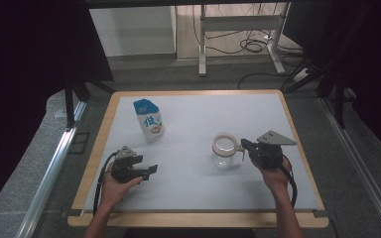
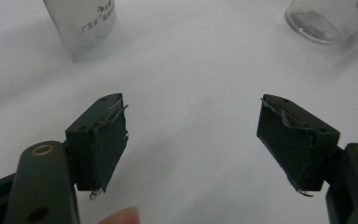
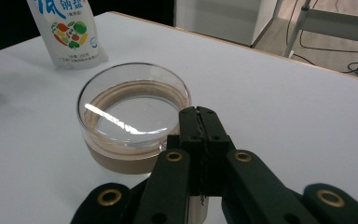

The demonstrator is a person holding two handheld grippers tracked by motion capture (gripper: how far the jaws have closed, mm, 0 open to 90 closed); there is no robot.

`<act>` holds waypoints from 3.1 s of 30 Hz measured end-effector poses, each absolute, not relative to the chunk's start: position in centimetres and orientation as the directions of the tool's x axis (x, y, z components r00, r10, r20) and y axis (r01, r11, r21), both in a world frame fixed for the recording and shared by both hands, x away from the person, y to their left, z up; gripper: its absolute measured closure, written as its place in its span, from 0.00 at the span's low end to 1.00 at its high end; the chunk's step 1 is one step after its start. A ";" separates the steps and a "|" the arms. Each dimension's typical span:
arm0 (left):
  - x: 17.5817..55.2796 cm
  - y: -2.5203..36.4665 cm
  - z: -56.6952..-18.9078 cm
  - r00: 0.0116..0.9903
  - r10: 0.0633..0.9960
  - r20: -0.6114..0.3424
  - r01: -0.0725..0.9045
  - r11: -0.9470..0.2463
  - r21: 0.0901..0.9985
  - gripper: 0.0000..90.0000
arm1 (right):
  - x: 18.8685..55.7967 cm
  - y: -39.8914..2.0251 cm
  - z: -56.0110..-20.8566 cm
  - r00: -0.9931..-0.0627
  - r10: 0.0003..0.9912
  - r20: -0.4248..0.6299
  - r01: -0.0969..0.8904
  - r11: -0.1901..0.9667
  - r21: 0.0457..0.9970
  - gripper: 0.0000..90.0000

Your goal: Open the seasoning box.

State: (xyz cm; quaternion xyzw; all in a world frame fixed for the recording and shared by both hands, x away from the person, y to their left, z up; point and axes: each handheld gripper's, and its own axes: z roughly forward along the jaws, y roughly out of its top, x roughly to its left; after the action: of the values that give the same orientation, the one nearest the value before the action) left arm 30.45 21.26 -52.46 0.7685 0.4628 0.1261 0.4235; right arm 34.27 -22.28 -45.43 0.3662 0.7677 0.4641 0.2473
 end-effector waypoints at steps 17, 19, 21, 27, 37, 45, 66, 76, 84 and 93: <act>30.6 19.2 -52.2 0.586 0.779 -0.223 0.600 -0.233 0.765 0.45 | 34.1 -22.3 -45.5 -0.617 0.786 -0.046 0.324 0.306 0.895 1.00; 30.7 18.7 -52.3 0.596 0.771 -0.227 0.602 -0.241 0.762 0.49 | 34.1 -22.3 -45.5 -0.617 0.786 -0.044 0.324 0.305 0.896 1.00; 30.9 18.1 -52.3 0.606 0.765 -0.218 0.597 -0.255 0.760 0.54 | 34.1 -22.2 -45.5 -0.619 0.784 -0.044 0.323 0.305 0.896 1.00; 31.9 16.2 -51.8 0.635 0.741 -0.219 0.585 -0.275 0.763 0.67 | 34.1 -22.1 -45.5 -0.621 0.782 -0.050 0.324 0.314 0.892 1.00; 33.0 13.6 -50.8 0.680 0.702 -0.211 0.550 -0.300 0.779 0.89 | 34.2 -22.3 -45.6 -0.624 0.781 -0.020 0.332 0.288 0.898 1.00; 33.4 12.7 -50.8 0.690 0.685 -0.234 0.550 -0.286 0.785 0.98 | 34.2 -22.4 -45.7 -0.622 0.783 -0.015 0.333 0.282 0.900 1.00; 35.7 7.3 -48.1 0.757 0.614 -0.223 0.488 -0.304 0.818 1.00 | 34.2 -22.6 -45.8 -0.623 0.782 -0.006 0.338 0.276 0.900 1.00; 36.3 5.9 -47.4 0.772 0.594 -0.226 0.475 -0.303 0.826 1.00 | 34.2 -22.7 -45.8 -0.624 0.781 -0.005 0.339 0.276 0.899 1.00; 36.5 5.0 -46.9 0.782 0.583 -0.222 0.465 -0.308 0.830 1.00 | 34.2 -22.7 -45.8 -0.625 0.780 -0.006 0.337 0.277 0.900 1.00; 36.7 4.8 -46.8 0.789 0.573 -0.224 0.464 -0.316 0.828 1.00 | 33.7 -22.8 -45.7 -0.620 0.784 -0.007 0.335 0.273 0.902 1.00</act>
State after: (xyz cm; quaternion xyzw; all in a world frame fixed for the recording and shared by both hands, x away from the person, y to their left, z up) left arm 36.68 4.76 -46.77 0.8092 0.3203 0.0555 0.4894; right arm 33.68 -22.82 -45.74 0.3671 0.7624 0.4784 0.2347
